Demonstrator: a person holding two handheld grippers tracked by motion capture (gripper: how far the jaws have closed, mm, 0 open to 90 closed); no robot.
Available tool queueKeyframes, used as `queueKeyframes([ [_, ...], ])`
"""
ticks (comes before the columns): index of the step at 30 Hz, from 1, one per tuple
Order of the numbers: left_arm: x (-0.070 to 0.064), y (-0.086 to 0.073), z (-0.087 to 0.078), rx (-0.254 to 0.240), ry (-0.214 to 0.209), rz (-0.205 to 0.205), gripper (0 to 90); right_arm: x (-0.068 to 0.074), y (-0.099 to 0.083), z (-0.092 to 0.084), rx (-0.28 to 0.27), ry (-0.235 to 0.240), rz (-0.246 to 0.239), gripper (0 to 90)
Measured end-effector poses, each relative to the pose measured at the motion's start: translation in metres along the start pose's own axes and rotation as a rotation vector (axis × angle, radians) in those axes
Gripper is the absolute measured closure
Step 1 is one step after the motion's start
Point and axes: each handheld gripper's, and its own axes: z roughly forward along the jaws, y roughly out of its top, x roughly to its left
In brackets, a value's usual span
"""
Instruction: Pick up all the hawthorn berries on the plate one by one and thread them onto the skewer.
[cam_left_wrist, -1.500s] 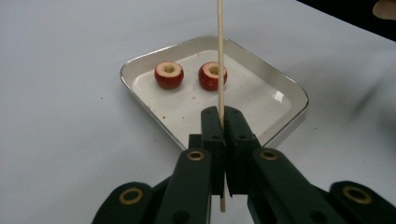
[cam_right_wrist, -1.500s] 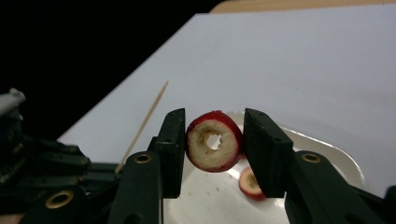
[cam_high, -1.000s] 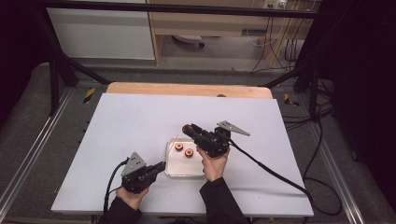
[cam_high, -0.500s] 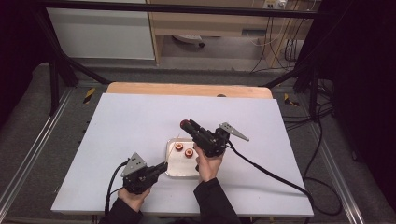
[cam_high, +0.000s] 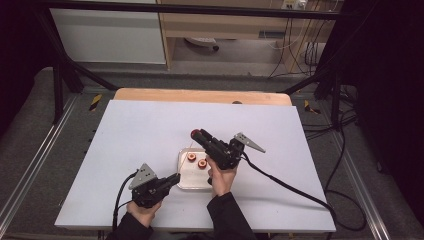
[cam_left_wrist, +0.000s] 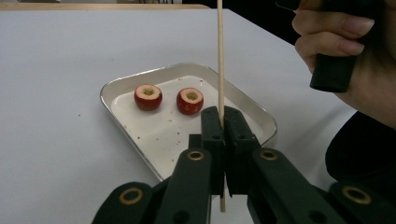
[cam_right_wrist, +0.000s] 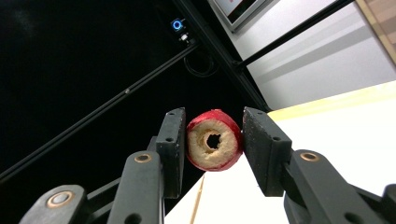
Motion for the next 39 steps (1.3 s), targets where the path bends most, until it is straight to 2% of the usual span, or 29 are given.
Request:
queueKeyframes([
  [12,0.0,0.0,0.001,0.005,-0.004,-0.004,88.2,-0.001,-0.002,0.001,0.021,0.004,-0.028,61.1],
  [29,0.0,0.0,0.001,0.006,0.005,-0.001,88.2,-0.002,-0.003,0.001,0.033,0.012,0.01,61.2],
  [39,0.0,-0.001,0.002,0.009,0.016,-0.013,88.3,0.0,-0.014,0.001,0.047,0.012,0.021,61.2],
])
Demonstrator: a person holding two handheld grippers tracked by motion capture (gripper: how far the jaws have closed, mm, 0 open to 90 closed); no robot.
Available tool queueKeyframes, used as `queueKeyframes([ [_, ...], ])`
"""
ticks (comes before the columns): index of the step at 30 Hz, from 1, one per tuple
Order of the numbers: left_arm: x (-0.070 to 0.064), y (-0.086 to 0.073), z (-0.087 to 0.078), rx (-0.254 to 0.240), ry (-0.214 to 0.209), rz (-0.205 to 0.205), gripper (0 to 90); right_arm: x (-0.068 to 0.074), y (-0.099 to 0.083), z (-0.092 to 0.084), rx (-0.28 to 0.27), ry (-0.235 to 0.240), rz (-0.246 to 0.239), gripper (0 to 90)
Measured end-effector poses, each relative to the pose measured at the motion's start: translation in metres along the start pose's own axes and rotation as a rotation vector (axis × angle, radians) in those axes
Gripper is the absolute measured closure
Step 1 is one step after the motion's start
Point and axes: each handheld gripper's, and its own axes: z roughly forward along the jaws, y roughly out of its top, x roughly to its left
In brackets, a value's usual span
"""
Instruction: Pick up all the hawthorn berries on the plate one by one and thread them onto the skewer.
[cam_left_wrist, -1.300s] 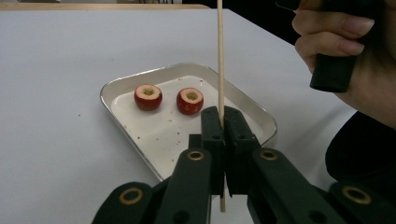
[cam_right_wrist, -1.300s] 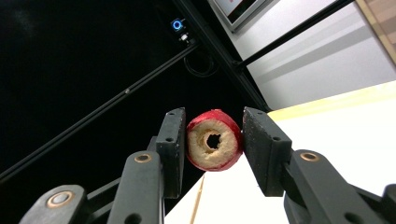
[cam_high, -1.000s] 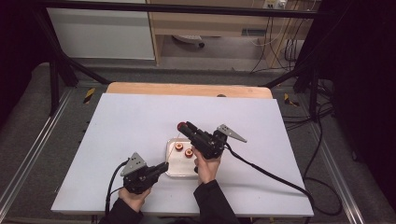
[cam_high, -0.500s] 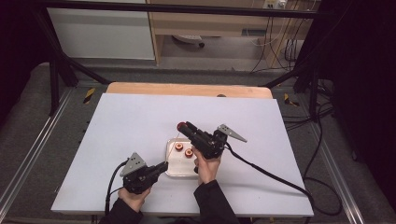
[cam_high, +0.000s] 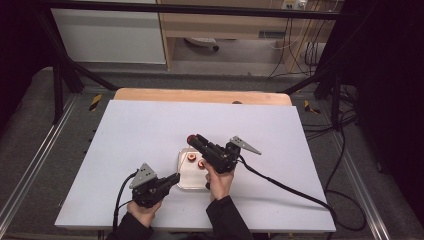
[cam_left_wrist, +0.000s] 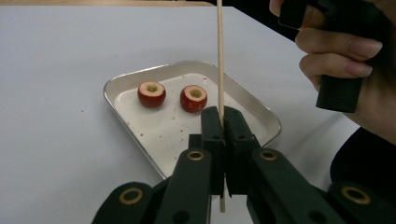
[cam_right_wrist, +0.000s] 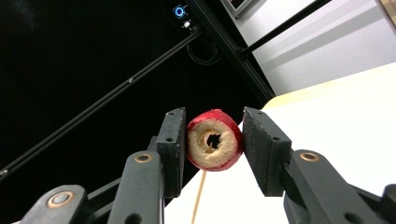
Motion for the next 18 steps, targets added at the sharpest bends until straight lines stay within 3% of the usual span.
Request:
queueKeyframes([
  [6,-0.0009,-0.0003,-0.0001,0.0,0.009,0.005,88.4,0.0012,-0.0009,-0.0009,0.008,-0.003,-0.018,61.3],
  [8,-0.0022,-0.0006,0.0,0.004,0.017,0.016,88.4,0.0018,-0.0009,-0.0008,0.016,-0.012,0.015,61.3],
  [18,-0.0032,-0.0018,0.0011,0.002,0.02,0.008,88.5,0.0026,-0.002,-0.0008,0.037,-0.026,0.056,61.5],
])
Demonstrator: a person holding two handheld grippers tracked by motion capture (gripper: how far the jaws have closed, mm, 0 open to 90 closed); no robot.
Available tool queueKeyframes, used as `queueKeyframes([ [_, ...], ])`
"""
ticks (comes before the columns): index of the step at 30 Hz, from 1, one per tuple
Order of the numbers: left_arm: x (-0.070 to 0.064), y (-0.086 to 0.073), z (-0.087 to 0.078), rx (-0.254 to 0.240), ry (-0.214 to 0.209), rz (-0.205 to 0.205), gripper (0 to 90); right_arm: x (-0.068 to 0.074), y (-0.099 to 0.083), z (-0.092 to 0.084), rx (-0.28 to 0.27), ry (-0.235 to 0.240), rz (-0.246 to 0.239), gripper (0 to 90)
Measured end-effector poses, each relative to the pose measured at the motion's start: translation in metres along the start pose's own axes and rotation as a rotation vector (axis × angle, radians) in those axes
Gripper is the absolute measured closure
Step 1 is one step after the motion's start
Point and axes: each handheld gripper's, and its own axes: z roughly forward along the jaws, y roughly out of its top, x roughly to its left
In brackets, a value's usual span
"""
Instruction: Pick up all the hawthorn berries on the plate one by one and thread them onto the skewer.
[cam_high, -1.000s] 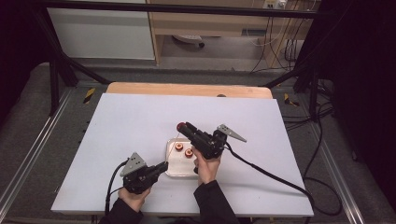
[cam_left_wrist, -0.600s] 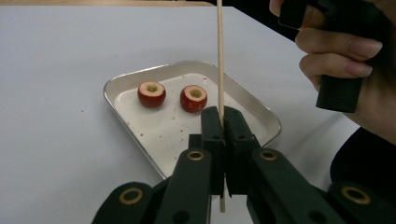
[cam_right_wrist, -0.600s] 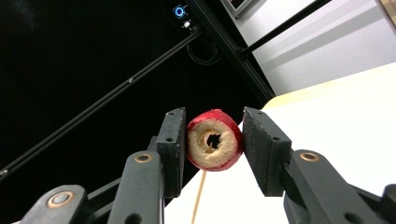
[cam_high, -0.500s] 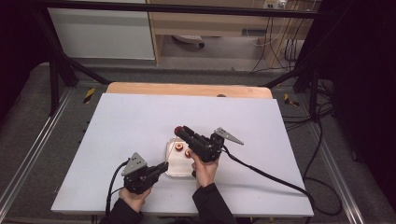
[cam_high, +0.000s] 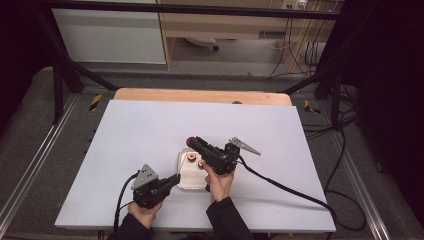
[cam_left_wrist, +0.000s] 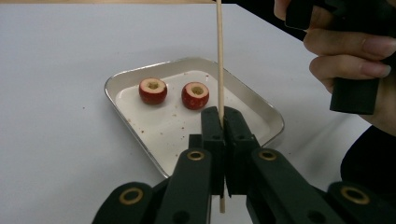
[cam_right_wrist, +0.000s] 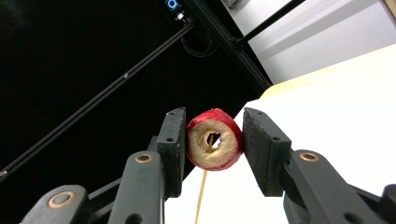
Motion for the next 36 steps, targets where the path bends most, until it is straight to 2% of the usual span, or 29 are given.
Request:
queueKeyframes([
  [3,-0.001,0.0,0.0,0.004,0.01,0.001,88.6,0.0,-0.001,0.0,0.005,-0.008,0.013,61.5],
  [6,0.0,0.0,0.0,0.003,0.004,-0.012,88.5,0.0,-0.004,0.0,0.019,-0.012,0.004,61.6],
  [7,0.0,0.001,0.0,-0.002,0.002,-0.019,88.5,-0.002,-0.009,0.001,0.039,-0.012,-0.005,61.6],
  [11,0.002,-0.001,0.002,0.018,0.006,-0.025,88.4,-0.003,-0.016,0.002,0.047,-0.013,0.001,61.6],
  [20,0.003,-0.001,0.004,0.034,0.008,-0.034,88.5,0.0,-0.026,0.0,0.065,-0.021,-0.025,61.7],
  [28,0.006,0.0,0.007,0.035,0.006,-0.044,88.5,0.0,-0.041,-0.001,0.124,-0.015,-0.026,61.8],
  [30,0.007,0.001,0.008,0.037,0.007,-0.043,88.5,0.001,-0.046,-0.001,0.145,-0.009,-0.013,61.8],
  [36,0.008,0.001,0.01,0.049,0.004,-0.03,88.5,0.002,-0.054,-0.003,0.171,-0.014,-0.036,61.7],
])
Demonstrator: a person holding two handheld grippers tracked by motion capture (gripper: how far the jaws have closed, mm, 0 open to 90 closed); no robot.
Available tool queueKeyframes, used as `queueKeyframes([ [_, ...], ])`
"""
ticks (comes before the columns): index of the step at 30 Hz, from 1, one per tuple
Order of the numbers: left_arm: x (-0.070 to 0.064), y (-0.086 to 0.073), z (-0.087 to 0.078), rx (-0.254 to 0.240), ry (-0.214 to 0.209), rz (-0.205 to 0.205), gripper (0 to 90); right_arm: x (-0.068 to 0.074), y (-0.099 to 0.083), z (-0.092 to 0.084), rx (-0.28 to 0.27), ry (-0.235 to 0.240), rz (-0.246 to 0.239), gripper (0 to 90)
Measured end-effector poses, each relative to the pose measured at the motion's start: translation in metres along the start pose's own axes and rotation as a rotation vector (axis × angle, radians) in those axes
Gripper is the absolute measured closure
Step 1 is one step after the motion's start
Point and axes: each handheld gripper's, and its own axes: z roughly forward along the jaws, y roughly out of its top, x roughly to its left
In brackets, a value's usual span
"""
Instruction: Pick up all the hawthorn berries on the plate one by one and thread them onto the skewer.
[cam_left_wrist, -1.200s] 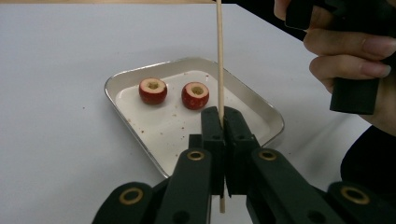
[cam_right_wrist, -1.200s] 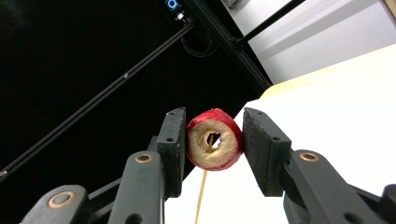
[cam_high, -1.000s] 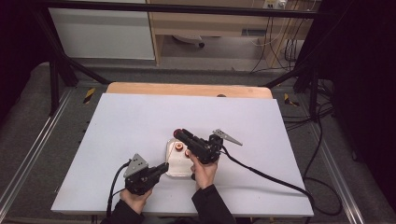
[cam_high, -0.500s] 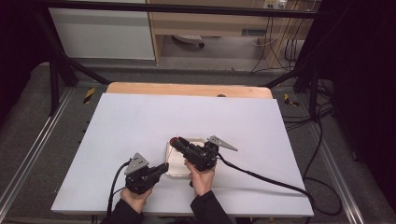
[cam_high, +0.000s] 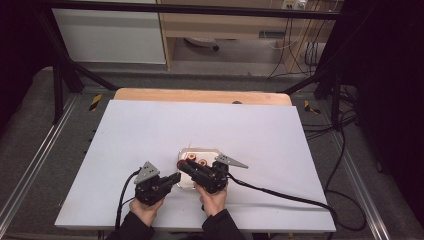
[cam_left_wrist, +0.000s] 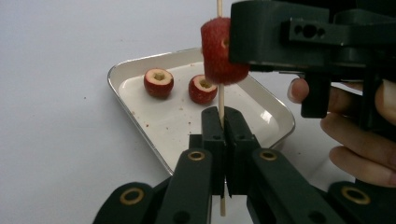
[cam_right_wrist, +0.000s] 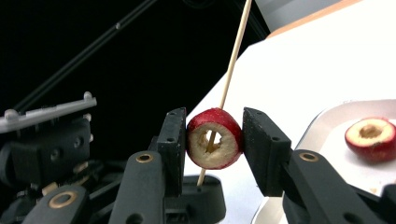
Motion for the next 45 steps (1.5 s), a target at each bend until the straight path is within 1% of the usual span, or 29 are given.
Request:
queueKeyframes([
  [4,0.0,-0.001,0.002,0.008,-0.004,0.002,88.5,0.002,-0.003,-0.001,0.021,-0.015,-0.016,61.7],
  [6,0.0,0.0,0.002,0.006,-0.006,0.004,88.5,0.001,-0.004,-0.001,0.036,-0.01,-0.019,61.6],
  [8,0.0,0.0,0.003,0.015,-0.003,0.011,88.5,0.001,-0.005,-0.001,0.041,-0.009,-0.014,61.6],
  [10,0.0,-0.001,0.003,0.009,-0.004,0.015,88.4,0.002,-0.005,-0.001,0.046,-0.016,-0.025,61.5],
  [13,0.0,0.0,0.001,0.003,-0.014,0.025,88.4,0.002,-0.003,-0.002,0.054,-0.011,-0.042,60.4],
  [14,0.0,0.0,0.001,0.003,-0.002,0.027,88.4,0.004,0.0,-0.004,0.061,-0.02,-0.071,53.4],
  [15,0.001,-0.001,0.0,0.001,-0.003,0.026,88.4,0.004,0.0,-0.004,0.061,-0.02,-0.071,53.4],
  [16,0.003,-0.001,-0.001,0.0,-0.002,0.023,88.4,0.005,0.007,-0.008,0.072,-0.035,-0.113,48.8],
  [17,0.005,-0.001,-0.002,-0.001,0.001,0.022,88.4,0.005,0.007,-0.008,0.072,-0.035,-0.113,48.8],
  [18,0.006,-0.001,-0.003,-0.001,0.002,0.025,88.4,0.006,0.01,-0.009,0.082,-0.043,-0.136,45.9],
  [19,0.008,-0.001,-0.005,0.0,0.003,0.033,88.4,0.007,0.019,-0.013,0.099,-0.073,-0.18,40.8],
  [20,0.009,-0.001,-0.006,0.0,0.004,0.038,88.4,0.006,0.023,-0.014,0.112,-0.088,-0.205,38.1],
  [21,0.011,-0.001,-0.007,-0.002,0.004,0.041,88.4,0.006,0.023,-0.014,0.112,-0.088,-0.205,38.1],
  [22,0.013,-0.001,-0.009,0.001,0.004,0.046,88.4,0.005,0.032,-0.016,0.149,-0.118,-0.238,31.1],
  [23,0.015,-0.001,-0.01,0.004,0.002,0.051,88.4,0.005,0.032,-0.016,0.149,-0.118,-0.238,31.1],
  [24,0.017,-0.001,-0.011,0.003,0.004,0.054,88.3,0.001,0.039,-0.018,0.202,-0.14,-0.265,25.2],
  [25,0.018,-0.001,-0.011,0.006,0.004,0.058,88.3,0.001,0.039,-0.018,0.202,-0.14,-0.265,25.2],
  [28,0.022,-0.001,-0.014,0.015,0.002,0.081,88.3,-0.005,0.049,-0.02,0.316,-0.181,-0.304,18.4],
  [29,0.023,-0.002,-0.015,0.018,0.003,0.087,88.2,-0.007,0.051,-0.021,0.349,-0.201,-0.321,16.7],
  [30,0.024,-0.002,-0.016,0.018,0.002,0.092,88.2,-0.011,0.056,-0.021,0.41,-0.241,-0.343,14.5],
  [31,0.025,-0.003,-0.017,0.023,0.001,0.1,88.2,-0.011,0.056,-0.021,0.41,-0.241,-0.343,14.5],
  [33,0.026,-0.005,-0.018,0.033,0.004,0.11,88.1,-0.014,0.061,-0.022,0.459,-0.274,-0.35,13.4],
  [35,0.029,-0.007,-0.02,0.041,0.005,0.118,88.1,-0.018,0.067,-0.021,0.502,-0.294,-0.372,13.3],
  [36,0.03,-0.008,-0.022,0.043,0.004,0.119,88.1,-0.02,0.069,-0.02,0.529,-0.312,-0.387,13.1],
  [37,0.031,-0.008,-0.023,0.045,0.005,0.12,88.1,-0.02,0.072,-0.018,0.567,-0.333,-0.414,13.1],
  [39,0.033,-0.01,-0.024,0.047,0.011,0.119,88.1,-0.02,0.076,-0.013,0.638,-0.363,-0.487,12.7],
  [41,0.034,-0.01,-0.025,0.048,0.011,0.118,88.1,-0.019,0.079,-0.007,0.692,-0.364,-0.531,12.6],
  [43,0.035,-0.011,-0.025,0.048,0.013,0.118,88.1,-0.019,0.081,-0.001,0.734,-0.36,-0.558,12.7],
  [45,0.035,-0.011,-0.025,0.05,0.012,0.119,88.1,-0.019,0.082,0.006,0.786,-0.354,-0.596,13.5],
])
